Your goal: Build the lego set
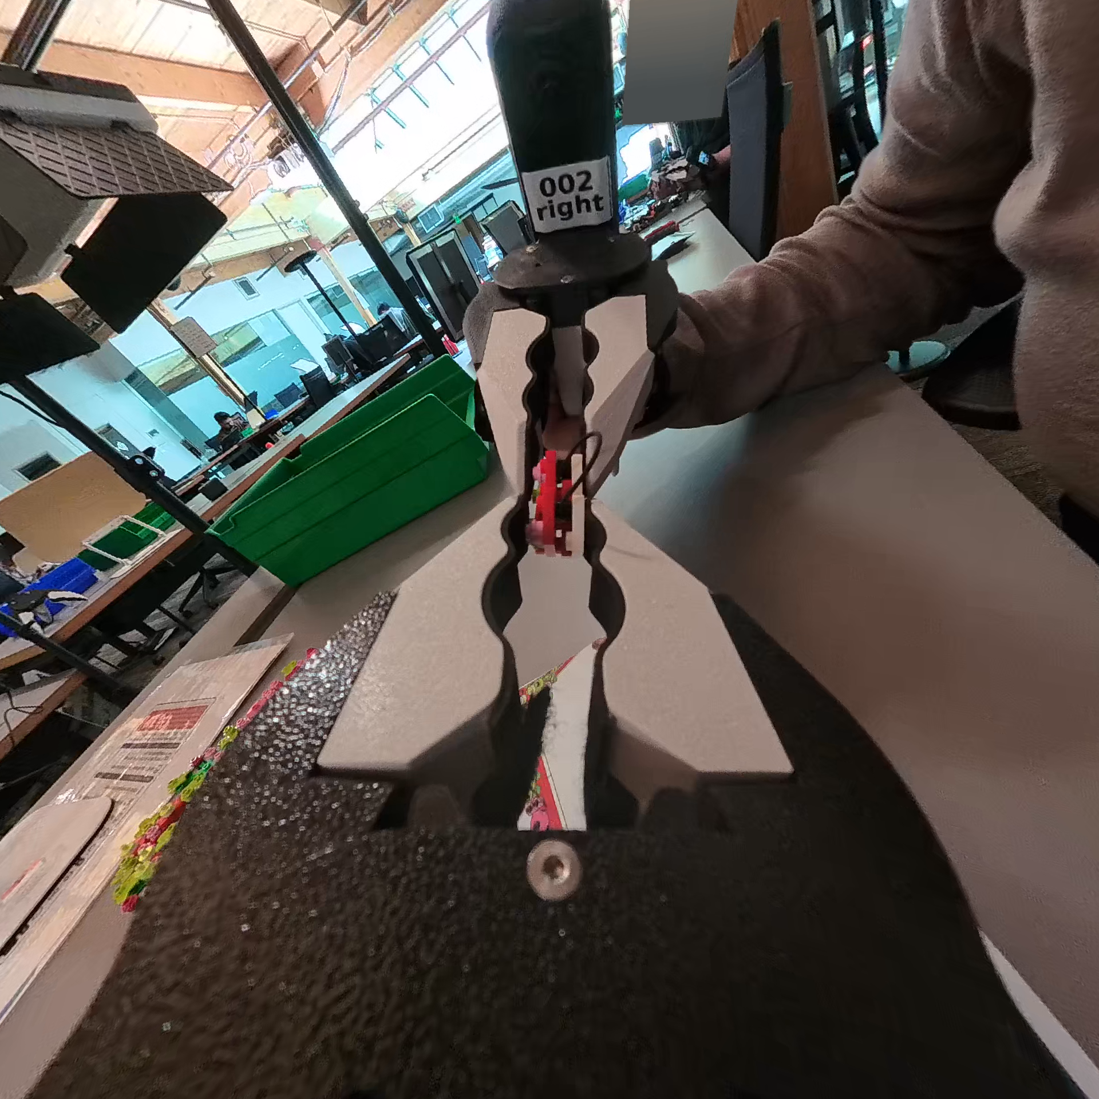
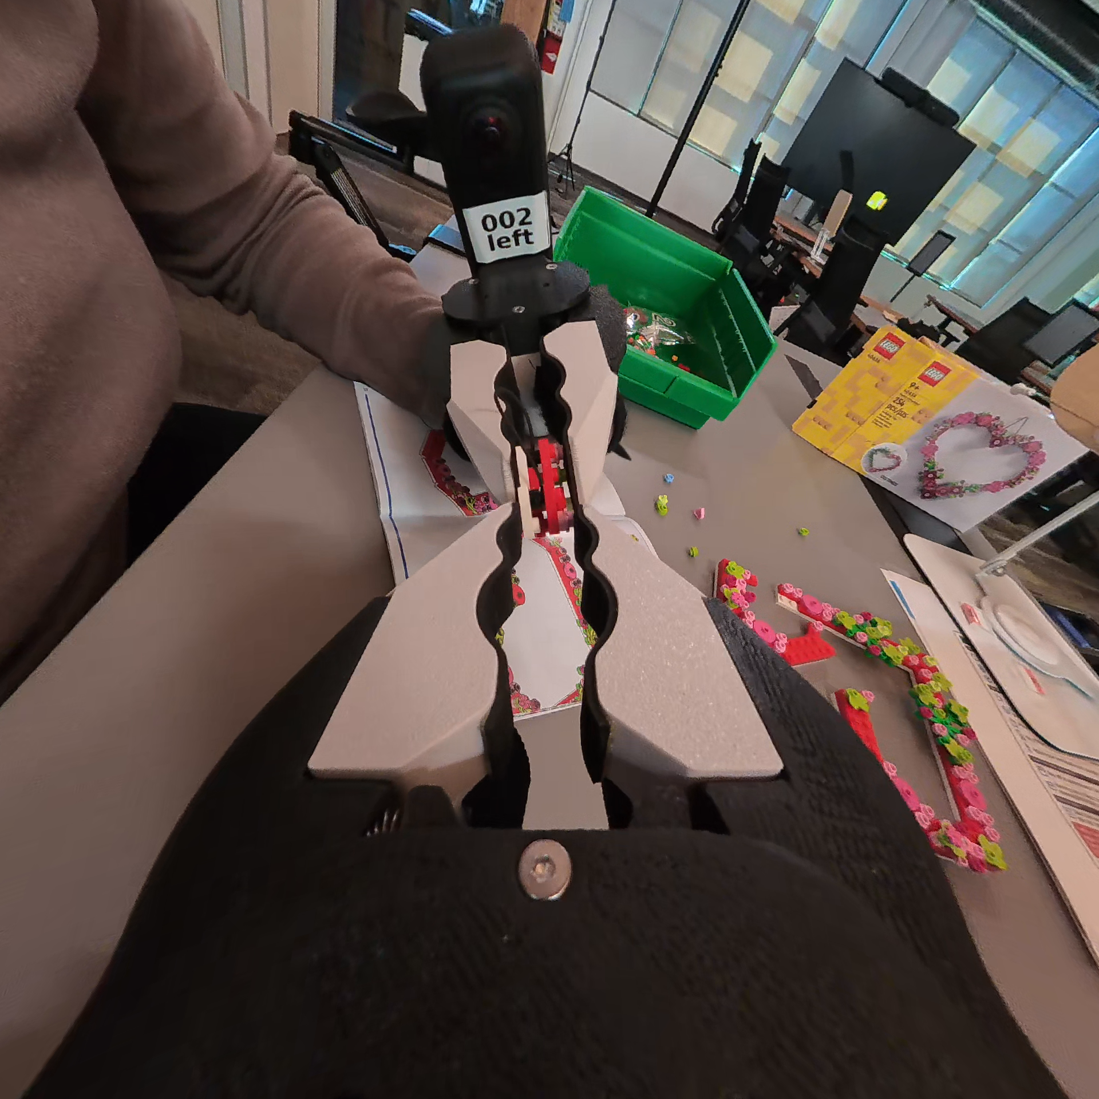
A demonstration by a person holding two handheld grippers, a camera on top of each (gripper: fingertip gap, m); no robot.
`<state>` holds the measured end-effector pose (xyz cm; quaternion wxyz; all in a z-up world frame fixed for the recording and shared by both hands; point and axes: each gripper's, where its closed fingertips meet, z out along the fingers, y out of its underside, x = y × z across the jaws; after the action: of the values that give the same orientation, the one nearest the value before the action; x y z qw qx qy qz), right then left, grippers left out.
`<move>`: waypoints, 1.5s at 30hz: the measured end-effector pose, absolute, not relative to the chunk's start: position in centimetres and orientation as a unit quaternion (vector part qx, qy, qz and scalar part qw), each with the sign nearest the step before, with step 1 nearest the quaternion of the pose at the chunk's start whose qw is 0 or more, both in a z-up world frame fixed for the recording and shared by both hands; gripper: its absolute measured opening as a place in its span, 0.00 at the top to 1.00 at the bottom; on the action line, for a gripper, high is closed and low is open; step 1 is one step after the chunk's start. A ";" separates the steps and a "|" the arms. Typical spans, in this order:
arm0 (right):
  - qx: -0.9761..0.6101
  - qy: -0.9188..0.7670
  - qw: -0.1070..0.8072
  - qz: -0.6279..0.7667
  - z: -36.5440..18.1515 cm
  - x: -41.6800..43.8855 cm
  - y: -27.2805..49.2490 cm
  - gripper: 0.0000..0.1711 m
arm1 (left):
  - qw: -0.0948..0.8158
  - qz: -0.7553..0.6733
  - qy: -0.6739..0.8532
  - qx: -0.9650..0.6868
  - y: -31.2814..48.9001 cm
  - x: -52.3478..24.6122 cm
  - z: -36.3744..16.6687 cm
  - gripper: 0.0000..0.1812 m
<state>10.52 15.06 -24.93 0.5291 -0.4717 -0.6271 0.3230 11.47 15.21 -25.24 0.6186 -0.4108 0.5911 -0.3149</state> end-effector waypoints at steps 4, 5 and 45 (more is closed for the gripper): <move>-0.472 -0.621 0.530 0.333 -25.0 10.5 15.1 0.91 | 0.616 -0.320 0.589 -0.414 15.3 11.4 -25.3 0.91; -0.475 -0.619 0.528 0.336 -25.0 10.5 15.1 0.91 | 0.616 -0.320 0.586 -0.418 15.4 11.4 -25.3 0.90; -0.482 -0.616 0.523 0.340 -25.2 10.8 15.4 0.92 | 0.622 -0.278 0.615 -0.397 15.3 10.5 -25.1 0.92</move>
<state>10.78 15.39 -25.22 0.5229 -0.4819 -0.6157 0.3396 10.52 15.25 -25.12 0.6224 -0.3969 0.6145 -0.2784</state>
